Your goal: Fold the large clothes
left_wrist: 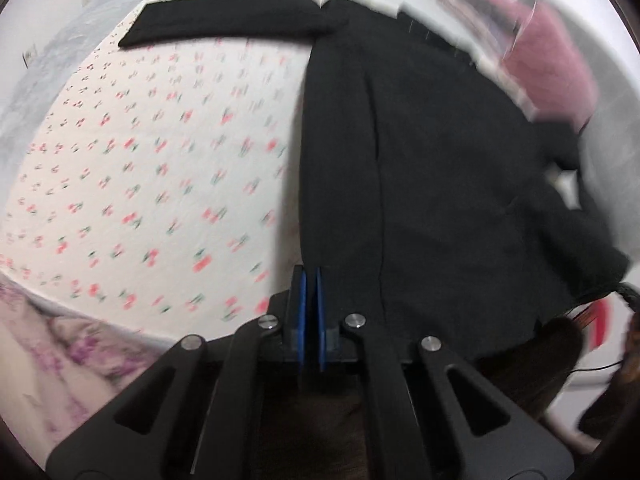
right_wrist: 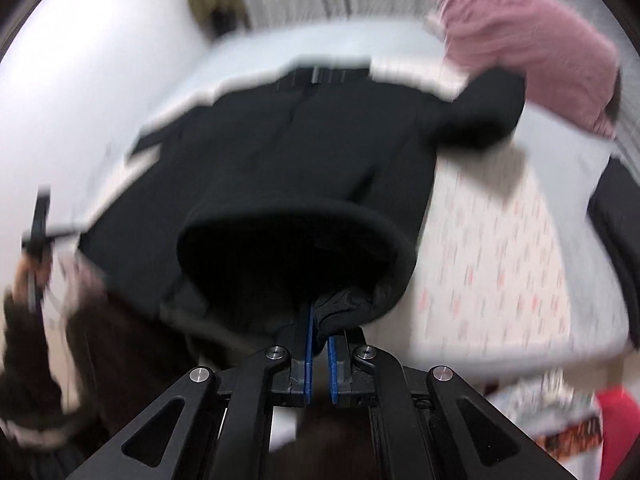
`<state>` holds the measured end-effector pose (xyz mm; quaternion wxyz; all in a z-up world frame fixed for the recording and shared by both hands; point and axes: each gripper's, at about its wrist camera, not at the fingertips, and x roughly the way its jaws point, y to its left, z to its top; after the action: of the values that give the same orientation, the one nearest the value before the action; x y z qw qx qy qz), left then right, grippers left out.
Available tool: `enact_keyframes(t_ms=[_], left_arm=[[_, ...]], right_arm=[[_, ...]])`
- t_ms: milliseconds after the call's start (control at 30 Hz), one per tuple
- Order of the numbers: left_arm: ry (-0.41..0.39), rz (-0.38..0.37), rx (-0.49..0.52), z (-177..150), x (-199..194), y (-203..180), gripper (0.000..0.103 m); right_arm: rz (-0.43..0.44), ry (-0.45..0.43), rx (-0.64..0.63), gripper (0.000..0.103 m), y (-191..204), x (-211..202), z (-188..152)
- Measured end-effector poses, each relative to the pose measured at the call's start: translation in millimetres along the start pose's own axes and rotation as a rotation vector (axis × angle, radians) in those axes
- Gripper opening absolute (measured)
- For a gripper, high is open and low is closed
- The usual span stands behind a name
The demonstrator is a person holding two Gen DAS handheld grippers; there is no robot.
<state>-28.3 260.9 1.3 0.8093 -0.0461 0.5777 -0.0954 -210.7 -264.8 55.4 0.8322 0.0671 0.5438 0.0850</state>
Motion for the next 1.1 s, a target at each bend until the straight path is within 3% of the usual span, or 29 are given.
enact_keyframes(t_ms=[67, 133, 200, 233, 267, 333, 400, 500, 600, 633, 667, 700, 733, 767, 833, 900, 1000, 1033, 1100], left_arm=[[0.020, 0.106, 0.050, -7, 9, -6, 0.007], [-0.027, 0.136, 0.101, -18, 6, -5, 0.022], [-0.076, 0.107, 0.128, -19, 1, -9, 0.060], [-0.098, 0.103, 0.135, -21, 0, -5, 0.063], [-0.118, 0.109, 0.146, -18, 1, -5, 0.063], [-0.102, 0.092, 0.136, -10, 13, 0, 0.063], [-0.065, 0.049, 0.082, 0, 30, 11, 0.063], [0.013, 0.012, -0.012, 12, 60, 25, 0.063], [0.022, -0.028, -0.082, 12, 76, 33, 0.061], [0.014, -0.039, -0.078, 11, 75, 31, 0.055], [0.021, -0.074, -0.069, 10, 75, 27, 0.036], [0.042, -0.124, -0.070, 8, 76, 24, 0.024], [0.044, -0.123, -0.066, 6, 76, 19, 0.023], [0.043, -0.108, -0.050, 4, 76, 15, 0.010], [0.045, -0.112, -0.037, 0, 67, 5, 0.006], [0.028, -0.168, -0.053, -4, 52, 0, 0.005], [0.033, -0.233, -0.015, -17, 36, -10, 0.005], [0.053, -0.190, 0.033, -23, 38, -18, 0.005], [0.084, 0.032, 0.158, -33, 54, -35, 0.009]], right_arm=[[-0.009, 0.105, -0.028, 0.009, 3, 12, -21], [-0.025, 0.191, -0.061, 0.012, 5, 15, -40], [0.004, 0.186, -0.044, 0.018, 0, 4, -45], [0.013, 0.169, -0.034, 0.031, -4, 1, -42], [0.024, 0.136, -0.021, 0.057, -11, -6, -38], [0.027, 0.037, 0.020, 0.090, -24, -12, -22], [0.044, -0.017, 0.062, 0.090, -42, 2, -3], [0.083, -0.014, 0.188, 0.090, -79, 50, 19], [0.062, 0.029, 0.337, 0.084, -117, 110, 37], [0.081, 0.047, 0.383, 0.069, -127, 127, 41], [0.110, 0.060, 0.412, 0.045, -132, 140, 39], [0.186, 0.080, 0.450, 0.031, -134, 157, 42], [0.196, 0.080, 0.447, 0.021, -131, 165, 44], [0.171, 0.071, 0.421, 0.012, -125, 166, 47], [0.151, 0.047, 0.394, 0.008, -120, 157, 51], [0.117, -0.019, 0.388, 0.007, -123, 131, 54], [-0.069, -0.123, 0.364, 0.005, -135, 83, 60], [-0.172, -0.126, 0.341, 0.002, -137, 77, 62], [-0.334, -0.103, 0.282, 0.004, -136, 74, 67]])
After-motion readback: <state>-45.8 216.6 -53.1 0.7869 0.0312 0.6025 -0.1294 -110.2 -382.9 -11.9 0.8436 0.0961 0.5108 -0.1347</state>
